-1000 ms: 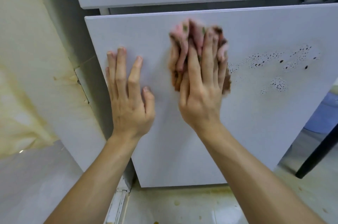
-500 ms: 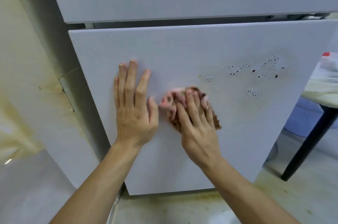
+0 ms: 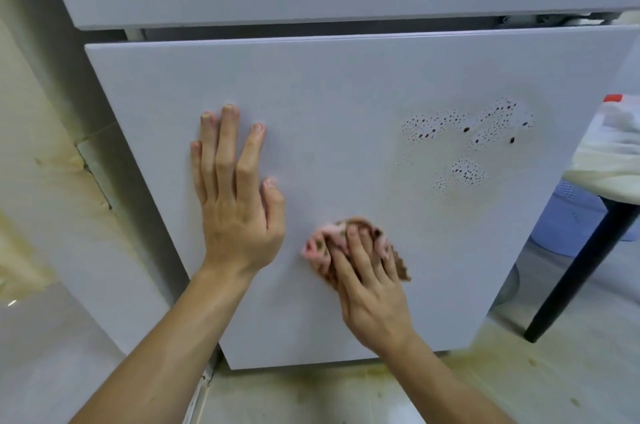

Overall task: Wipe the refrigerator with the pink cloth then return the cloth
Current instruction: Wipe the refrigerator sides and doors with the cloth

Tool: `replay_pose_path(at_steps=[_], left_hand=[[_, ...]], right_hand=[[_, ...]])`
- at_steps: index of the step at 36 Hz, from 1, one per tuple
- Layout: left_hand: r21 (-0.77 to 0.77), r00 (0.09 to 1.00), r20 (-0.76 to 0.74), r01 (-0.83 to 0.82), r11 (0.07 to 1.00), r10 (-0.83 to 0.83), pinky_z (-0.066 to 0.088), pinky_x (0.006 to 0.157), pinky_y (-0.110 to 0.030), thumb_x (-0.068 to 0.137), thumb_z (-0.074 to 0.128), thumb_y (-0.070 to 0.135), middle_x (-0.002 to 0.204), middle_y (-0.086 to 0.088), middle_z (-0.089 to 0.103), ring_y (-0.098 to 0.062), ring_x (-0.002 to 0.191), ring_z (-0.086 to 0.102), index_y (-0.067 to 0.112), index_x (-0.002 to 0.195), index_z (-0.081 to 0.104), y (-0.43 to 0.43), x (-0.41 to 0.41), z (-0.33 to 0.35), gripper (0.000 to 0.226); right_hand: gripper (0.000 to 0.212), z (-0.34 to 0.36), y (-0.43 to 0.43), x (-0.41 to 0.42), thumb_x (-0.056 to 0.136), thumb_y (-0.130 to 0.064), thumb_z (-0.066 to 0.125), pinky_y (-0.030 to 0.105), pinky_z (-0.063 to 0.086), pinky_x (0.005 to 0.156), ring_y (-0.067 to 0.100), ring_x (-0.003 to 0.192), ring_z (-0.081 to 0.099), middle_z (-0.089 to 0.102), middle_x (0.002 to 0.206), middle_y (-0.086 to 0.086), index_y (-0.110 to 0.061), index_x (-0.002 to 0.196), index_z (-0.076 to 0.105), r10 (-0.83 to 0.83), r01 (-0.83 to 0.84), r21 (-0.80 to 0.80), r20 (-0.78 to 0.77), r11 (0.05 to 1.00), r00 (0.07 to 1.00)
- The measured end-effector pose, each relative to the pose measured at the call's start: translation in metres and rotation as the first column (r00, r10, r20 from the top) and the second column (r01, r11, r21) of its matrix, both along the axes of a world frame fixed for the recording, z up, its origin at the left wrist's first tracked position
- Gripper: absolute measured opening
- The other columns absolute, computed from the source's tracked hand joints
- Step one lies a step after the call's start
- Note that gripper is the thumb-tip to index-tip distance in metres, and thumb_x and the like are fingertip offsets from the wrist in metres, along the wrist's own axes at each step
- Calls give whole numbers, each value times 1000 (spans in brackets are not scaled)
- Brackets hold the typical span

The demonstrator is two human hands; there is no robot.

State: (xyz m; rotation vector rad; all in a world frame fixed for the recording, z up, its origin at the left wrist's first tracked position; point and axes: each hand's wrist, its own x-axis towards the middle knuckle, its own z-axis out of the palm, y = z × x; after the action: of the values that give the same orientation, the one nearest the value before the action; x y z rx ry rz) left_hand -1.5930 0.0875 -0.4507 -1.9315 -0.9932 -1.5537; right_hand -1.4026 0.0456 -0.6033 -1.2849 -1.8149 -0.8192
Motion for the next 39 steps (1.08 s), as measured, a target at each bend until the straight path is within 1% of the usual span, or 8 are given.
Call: replay_pose_path(at_steps=[2,5,9,13,16,22,29,39], left_hand=[[0,1000,-1,-4,1000,4,8,129,-56,91,56,0,165,-27,27,-47,156,17,0,152,40,1,1,0,63],[8,1000,-7,-4,1000,4,8,129,-56,90,55,0,165,-28,27,-47,156,16,0,151,39,1,2,0,63],[13,1000,2,-5,1000,5,8,129,-57,89,55,-1,164,-28,27,-48,155,16,0,151,40,0,4,0,64],[3,999,38,-14,1000,14,18,125,-64,82,56,-2,162,-28,30,-47,154,21,1,147,43,-4,11,4,66],[19,998,66,-11,1000,10,24,121,-66,80,61,0,160,-29,33,-44,152,23,2,143,47,-9,16,13,65],[6,999,8,-43,999,43,19,124,-64,87,65,11,163,-26,30,-44,154,22,10,150,53,-12,28,17,64],[-13,997,13,-80,997,80,13,126,-65,88,69,22,164,-26,29,-49,153,23,12,153,51,-9,39,10,67],[-36,995,20,-96,995,97,11,124,-68,87,70,33,163,-30,26,-52,152,20,13,152,51,-13,50,14,71]], right_hand=[[79,-9,-4,10,96,-13,46,45,1,133,25,163,7,-4,177,4,-20,167,13,-24,27,-28,89,999,996],[79,12,-6,9,86,-3,44,43,-1,132,22,163,-2,-7,177,4,-16,162,27,-33,36,-32,117,999,993],[81,79,-4,-9,85,-1,41,41,-4,132,22,163,-4,-3,176,7,-17,163,26,-15,17,26,-106,1000,994],[73,175,0,-26,89,1,42,45,-5,131,36,161,8,16,171,25,-5,161,33,62,-12,134,-378,991,924],[65,209,6,-30,93,0,42,45,-3,131,40,159,17,24,168,29,-1,158,40,113,8,255,-458,967,882],[50,156,19,-15,104,-6,45,51,13,130,38,157,23,32,163,28,-2,154,45,98,44,337,-394,940,914],[50,54,10,26,111,-30,28,44,3,132,20,163,2,-4,177,1,-27,161,22,11,11,154,-145,988,989],[63,56,1,33,105,-20,43,40,0,132,16,163,-2,-8,176,-3,-30,162,19,-80,91,79,-128,993,989]])
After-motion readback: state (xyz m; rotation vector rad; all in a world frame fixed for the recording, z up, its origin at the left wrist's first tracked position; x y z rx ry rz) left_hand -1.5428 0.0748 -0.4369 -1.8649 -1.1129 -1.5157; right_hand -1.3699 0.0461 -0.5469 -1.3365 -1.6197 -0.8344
